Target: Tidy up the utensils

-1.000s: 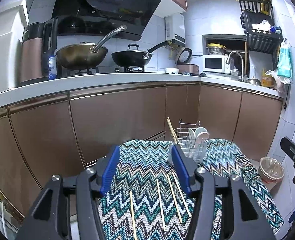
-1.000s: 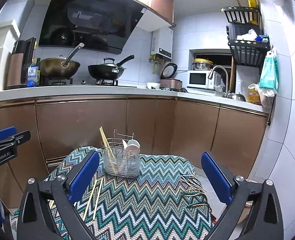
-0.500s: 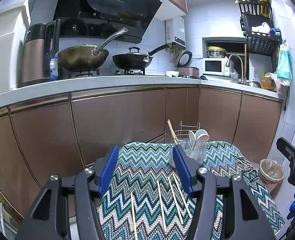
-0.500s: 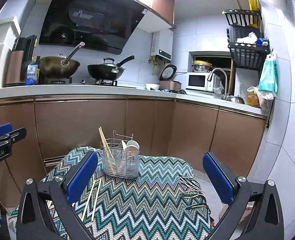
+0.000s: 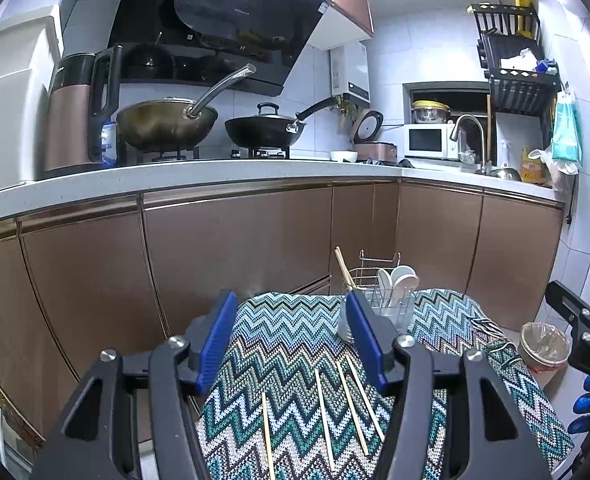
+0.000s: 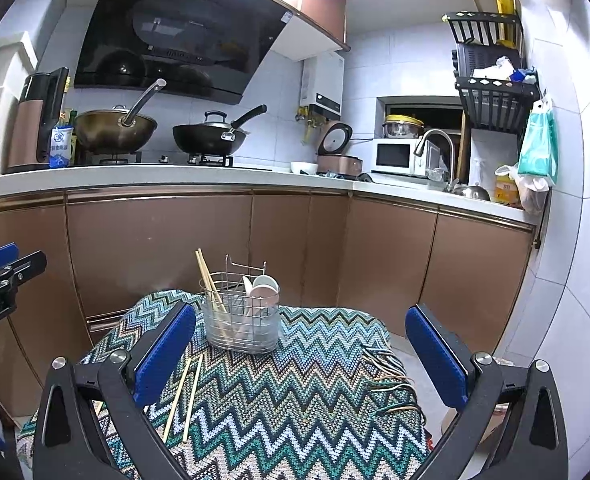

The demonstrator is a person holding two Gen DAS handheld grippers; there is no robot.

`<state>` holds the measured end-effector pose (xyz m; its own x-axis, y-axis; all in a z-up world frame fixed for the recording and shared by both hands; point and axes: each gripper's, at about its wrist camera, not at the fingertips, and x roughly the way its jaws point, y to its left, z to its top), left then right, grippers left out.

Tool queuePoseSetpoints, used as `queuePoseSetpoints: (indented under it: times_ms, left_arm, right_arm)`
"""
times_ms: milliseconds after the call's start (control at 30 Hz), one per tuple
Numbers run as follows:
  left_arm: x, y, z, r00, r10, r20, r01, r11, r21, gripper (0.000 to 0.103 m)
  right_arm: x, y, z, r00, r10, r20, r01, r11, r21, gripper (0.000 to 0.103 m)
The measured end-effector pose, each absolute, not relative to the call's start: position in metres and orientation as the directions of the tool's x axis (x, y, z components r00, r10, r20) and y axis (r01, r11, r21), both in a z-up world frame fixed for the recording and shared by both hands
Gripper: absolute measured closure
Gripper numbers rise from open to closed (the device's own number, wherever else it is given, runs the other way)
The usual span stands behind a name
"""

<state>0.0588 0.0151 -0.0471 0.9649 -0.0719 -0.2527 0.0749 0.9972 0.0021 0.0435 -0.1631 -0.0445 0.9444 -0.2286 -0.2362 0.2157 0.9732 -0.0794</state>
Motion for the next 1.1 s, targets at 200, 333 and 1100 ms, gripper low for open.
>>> queuePoseSetpoints:
  times_ms: [200,333,1100]
  left_arm:
    - [0.058,0.013,-0.048,0.965,-0.059,-0.256,0.067,0.997,0.024,0.048]
    - [0.059,0.011,-0.049,0.965,-0.049,-0.259,0.061,0.997,0.039,0.048]
    - [0.088,0.017,-0.064,0.951,-0.029,-0.308,0.035,0.999,0.014,0.039]
  right_arm:
    - [0.045,-0.165,-0.045,0.946,-0.216,-0.243,0.205,0.976,-0.069,0.0]
    - [0.048,-0.163,-0.047,0.942,-0.217,-0.257,0.205,0.976,-0.074,0.0]
    - [0.067,-0.163,-0.06,0.935,-0.194,-0.297,0.173,0.98,-0.096,0.0]
